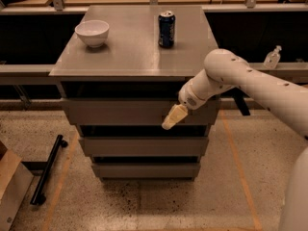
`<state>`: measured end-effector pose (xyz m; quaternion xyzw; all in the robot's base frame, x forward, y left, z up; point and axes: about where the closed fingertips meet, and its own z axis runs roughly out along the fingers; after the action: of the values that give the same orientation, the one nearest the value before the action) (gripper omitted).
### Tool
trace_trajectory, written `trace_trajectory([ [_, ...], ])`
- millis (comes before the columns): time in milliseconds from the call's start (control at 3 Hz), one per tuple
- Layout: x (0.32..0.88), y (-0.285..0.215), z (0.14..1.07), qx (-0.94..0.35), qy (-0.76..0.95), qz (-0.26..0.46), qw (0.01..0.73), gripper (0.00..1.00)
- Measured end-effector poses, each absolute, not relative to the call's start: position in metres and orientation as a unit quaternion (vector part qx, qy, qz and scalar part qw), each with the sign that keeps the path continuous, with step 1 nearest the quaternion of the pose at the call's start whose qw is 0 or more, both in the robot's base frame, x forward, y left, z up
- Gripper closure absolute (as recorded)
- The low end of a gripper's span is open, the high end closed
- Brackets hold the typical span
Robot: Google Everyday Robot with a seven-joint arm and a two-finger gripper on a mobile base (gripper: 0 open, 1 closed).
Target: Open top drawer
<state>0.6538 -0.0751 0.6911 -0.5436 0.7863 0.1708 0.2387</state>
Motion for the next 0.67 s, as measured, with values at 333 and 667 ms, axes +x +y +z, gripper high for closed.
trace_trajectory([
  [333,0.6497,-0.0701,0.6804,-0.541,0.79,0.18,0.225,0.49],
  [667,0.6497,-0.0701,0.6854,-0.541,0.79,0.18,0.225,0.72],
])
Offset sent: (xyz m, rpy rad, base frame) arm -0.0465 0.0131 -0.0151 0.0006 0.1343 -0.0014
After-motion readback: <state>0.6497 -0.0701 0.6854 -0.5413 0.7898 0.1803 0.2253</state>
